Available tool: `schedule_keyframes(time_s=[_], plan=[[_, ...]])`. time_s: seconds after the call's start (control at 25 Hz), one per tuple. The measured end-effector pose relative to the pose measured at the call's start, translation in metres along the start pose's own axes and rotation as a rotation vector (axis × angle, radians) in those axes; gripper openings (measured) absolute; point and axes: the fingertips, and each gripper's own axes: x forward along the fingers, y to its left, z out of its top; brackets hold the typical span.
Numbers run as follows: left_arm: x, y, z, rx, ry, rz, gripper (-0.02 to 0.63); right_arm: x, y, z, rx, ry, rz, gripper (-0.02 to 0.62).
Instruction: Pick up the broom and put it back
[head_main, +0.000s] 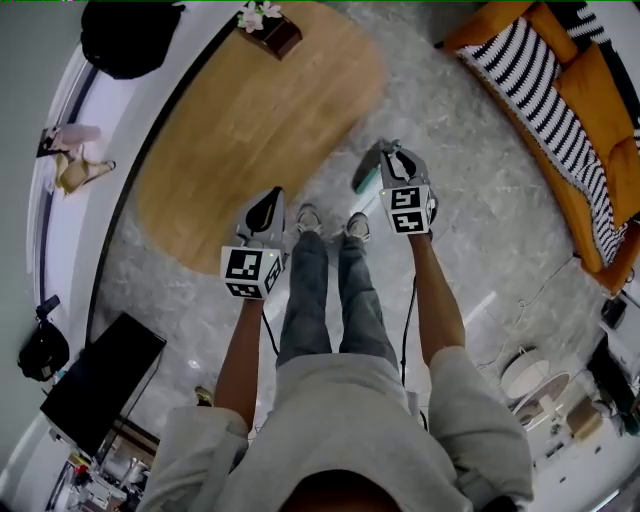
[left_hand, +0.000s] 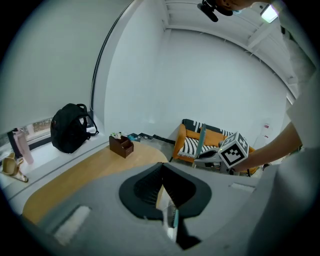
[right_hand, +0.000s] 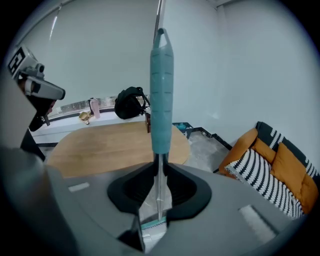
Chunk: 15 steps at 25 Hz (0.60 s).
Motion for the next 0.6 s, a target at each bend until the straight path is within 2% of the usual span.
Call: schedule_keyframes(time_s=[0.24,0.6], plan=[[0.003,0.008,-0.011,-0.016,0.010,0.014,-0.003,0.042,0.012,0.016,-0.023,0.002,0.076,0.080],[0.002,0.025,-0.020,-0.040,0.025,0.039,-0.003,0.090,0.018,0.034,-0.063,0.026,0.122,0.083]])
